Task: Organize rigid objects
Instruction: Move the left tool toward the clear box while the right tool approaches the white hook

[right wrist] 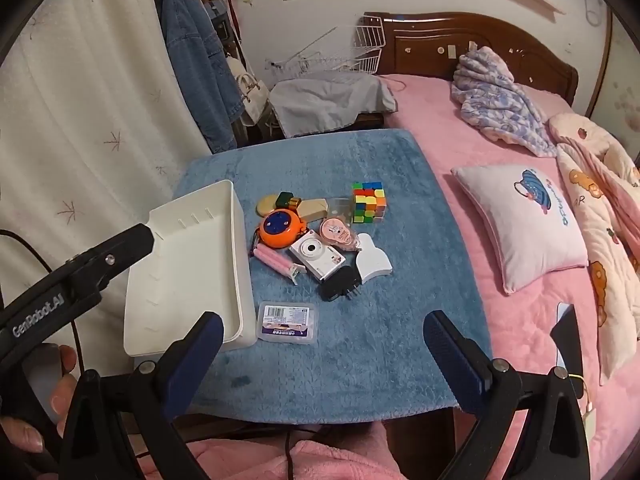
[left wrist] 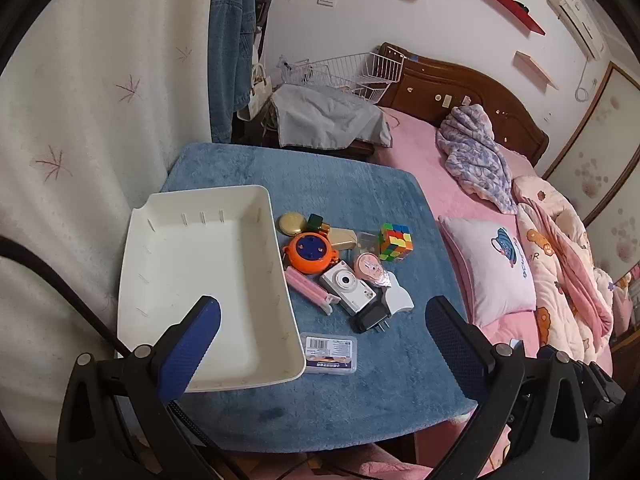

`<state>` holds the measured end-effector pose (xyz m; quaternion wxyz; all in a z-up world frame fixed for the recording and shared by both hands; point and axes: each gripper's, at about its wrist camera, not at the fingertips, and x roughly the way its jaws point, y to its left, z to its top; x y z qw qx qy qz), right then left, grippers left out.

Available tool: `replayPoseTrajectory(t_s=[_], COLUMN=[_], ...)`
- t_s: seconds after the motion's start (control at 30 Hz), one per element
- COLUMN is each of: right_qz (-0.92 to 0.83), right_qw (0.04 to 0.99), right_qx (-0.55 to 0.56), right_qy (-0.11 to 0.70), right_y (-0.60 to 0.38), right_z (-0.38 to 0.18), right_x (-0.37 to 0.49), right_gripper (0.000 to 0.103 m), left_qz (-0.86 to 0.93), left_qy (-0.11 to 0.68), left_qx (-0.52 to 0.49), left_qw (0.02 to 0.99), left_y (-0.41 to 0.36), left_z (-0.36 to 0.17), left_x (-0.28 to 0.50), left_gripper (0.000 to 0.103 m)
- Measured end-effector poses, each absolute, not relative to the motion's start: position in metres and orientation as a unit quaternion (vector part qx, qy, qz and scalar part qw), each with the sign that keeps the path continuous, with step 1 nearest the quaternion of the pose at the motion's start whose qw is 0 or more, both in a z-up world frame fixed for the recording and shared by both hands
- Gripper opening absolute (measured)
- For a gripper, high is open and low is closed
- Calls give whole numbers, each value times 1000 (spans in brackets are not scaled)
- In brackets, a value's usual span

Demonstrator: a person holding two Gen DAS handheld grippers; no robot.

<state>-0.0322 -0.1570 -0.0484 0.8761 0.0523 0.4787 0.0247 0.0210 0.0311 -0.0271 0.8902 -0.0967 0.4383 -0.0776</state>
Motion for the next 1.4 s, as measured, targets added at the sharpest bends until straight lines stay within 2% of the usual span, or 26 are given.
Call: replayPoseTrajectory(t_s=[0.43, 0.83, 1.1, 1.4], right_qz=[65, 187, 262, 331], right_qw=[882, 877, 847, 804], right_qx=[27, -23, -53, -105], right_qy=[465, 442, 460, 483], right_y=[-187, -254, -260, -248], right_z=[-49, -56, -82, -130], right_x=[-6, 51, 83, 114], right_gripper=[101, 101, 99, 96], left_qz=[-30, 94, 183, 254], left_qy=[443, 431, 489, 560], left_qx=[-111, -200, -260, -355], left_qw=[889, 875, 812, 704], left_y=[-3, -50, -55, -49], left_z=[-31, -44, -84, -153], left_x=[37, 49, 53, 51], left_gripper=[102, 102, 102, 99])
